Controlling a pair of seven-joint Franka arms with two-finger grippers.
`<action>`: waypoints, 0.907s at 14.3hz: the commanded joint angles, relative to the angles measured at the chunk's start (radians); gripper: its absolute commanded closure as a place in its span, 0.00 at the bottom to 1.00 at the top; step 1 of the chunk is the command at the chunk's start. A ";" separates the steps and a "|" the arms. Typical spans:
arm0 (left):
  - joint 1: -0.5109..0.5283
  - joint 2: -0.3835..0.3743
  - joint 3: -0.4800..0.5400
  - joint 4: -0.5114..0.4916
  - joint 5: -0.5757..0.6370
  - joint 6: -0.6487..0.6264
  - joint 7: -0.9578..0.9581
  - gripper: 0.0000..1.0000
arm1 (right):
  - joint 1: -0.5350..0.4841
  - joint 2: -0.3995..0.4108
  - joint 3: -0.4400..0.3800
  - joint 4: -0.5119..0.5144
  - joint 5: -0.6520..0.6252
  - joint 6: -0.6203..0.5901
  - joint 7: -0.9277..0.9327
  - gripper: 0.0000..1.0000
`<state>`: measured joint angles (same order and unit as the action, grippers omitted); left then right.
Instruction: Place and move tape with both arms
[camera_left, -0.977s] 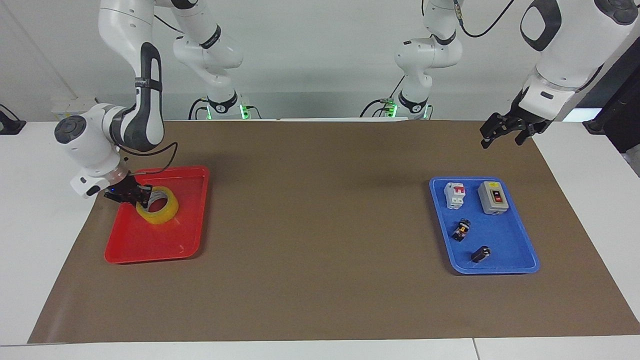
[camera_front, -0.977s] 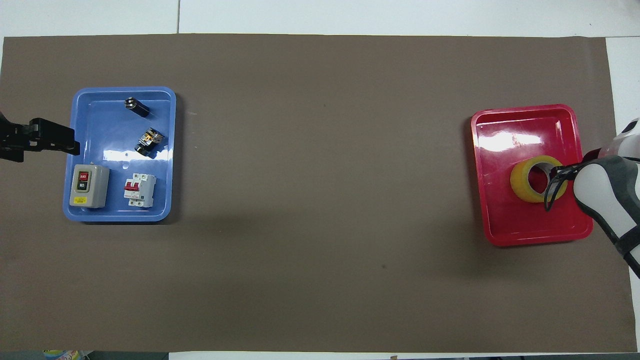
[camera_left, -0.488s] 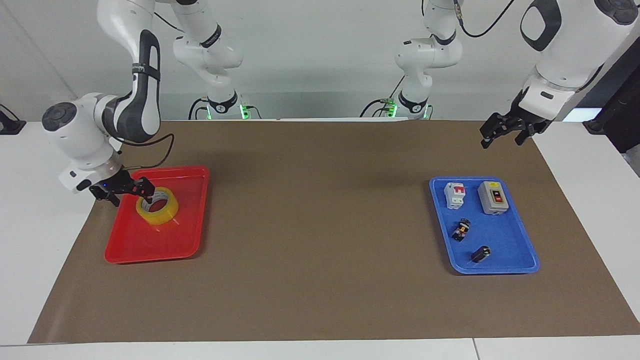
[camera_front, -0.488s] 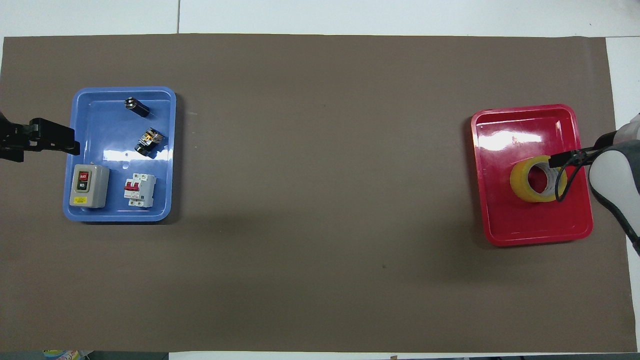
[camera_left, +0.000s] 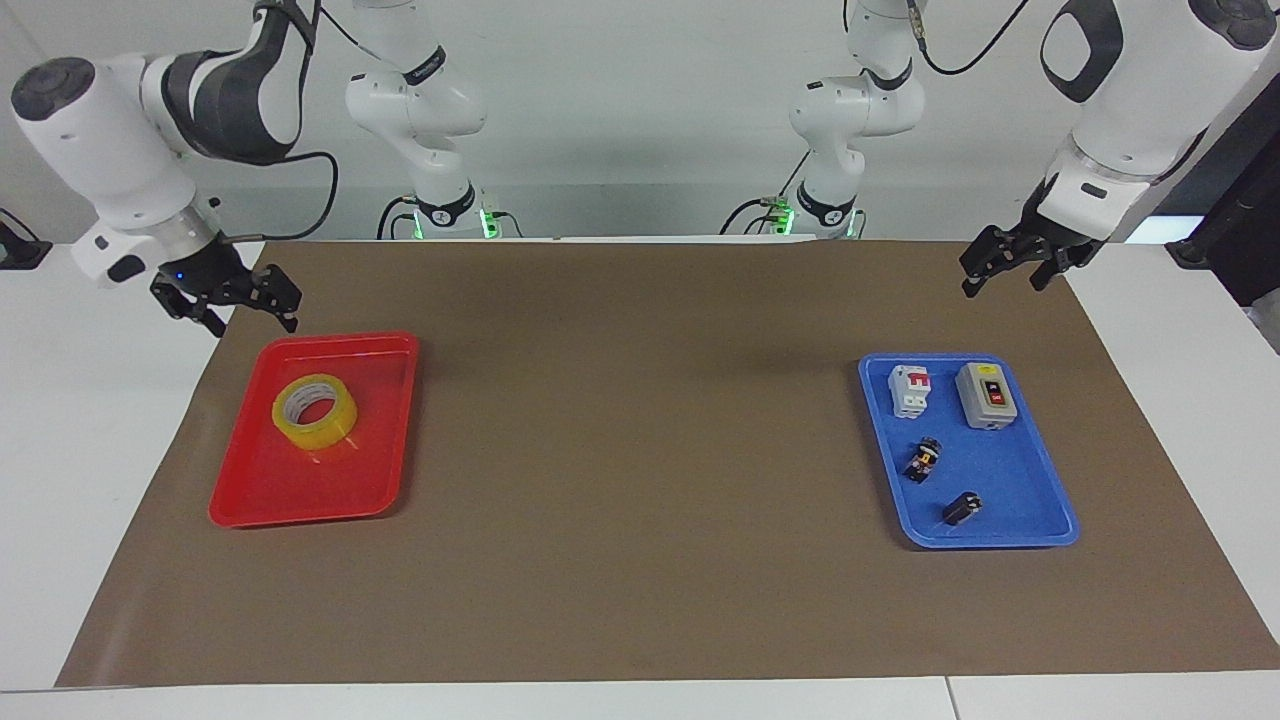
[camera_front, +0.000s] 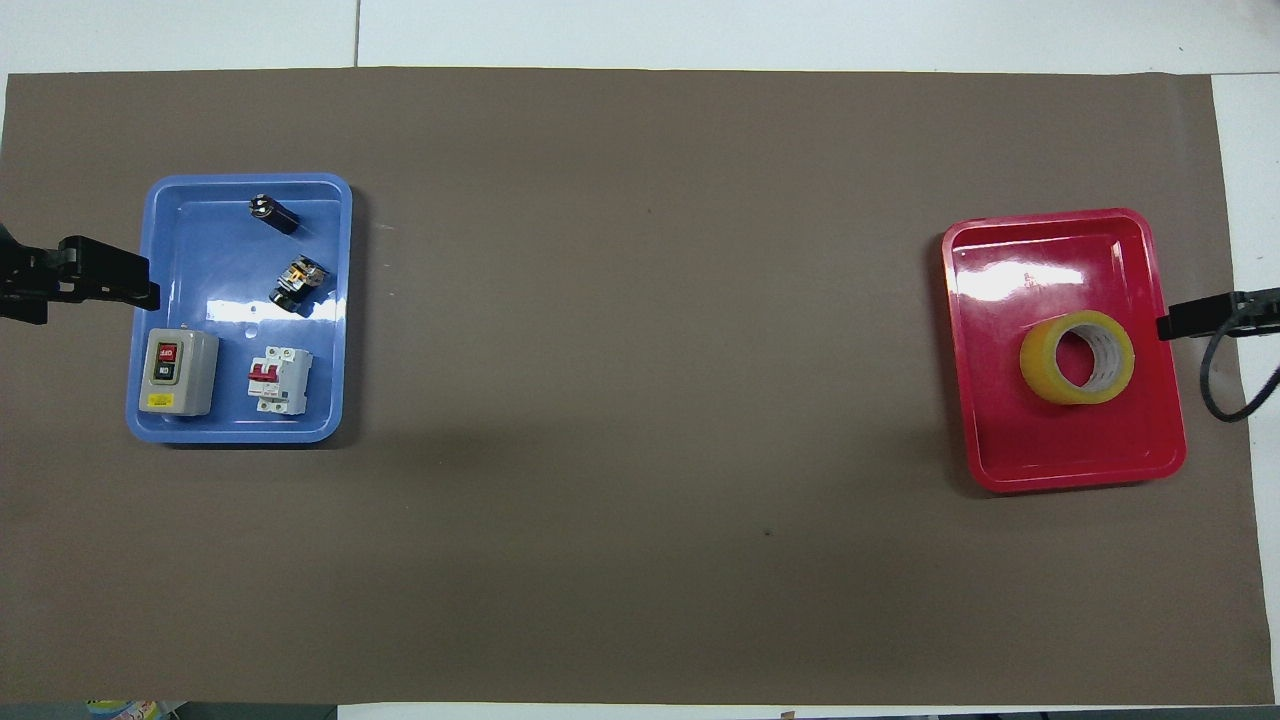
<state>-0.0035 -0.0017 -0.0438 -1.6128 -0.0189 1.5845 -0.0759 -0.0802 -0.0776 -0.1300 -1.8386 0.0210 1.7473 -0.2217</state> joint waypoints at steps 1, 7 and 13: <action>0.013 -0.011 -0.007 -0.009 -0.013 -0.009 0.015 0.00 | -0.006 0.024 0.001 0.157 -0.004 -0.164 0.022 0.00; 0.013 -0.009 -0.007 -0.009 -0.013 -0.009 0.015 0.00 | -0.013 -0.001 0.023 0.194 -0.009 -0.285 0.035 0.00; 0.013 -0.011 -0.007 -0.009 -0.013 -0.009 0.015 0.00 | -0.016 -0.014 0.023 0.180 0.004 -0.267 0.021 0.00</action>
<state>-0.0035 -0.0017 -0.0438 -1.6128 -0.0189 1.5845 -0.0759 -0.0852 -0.0915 -0.1164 -1.6644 0.0188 1.4869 -0.2058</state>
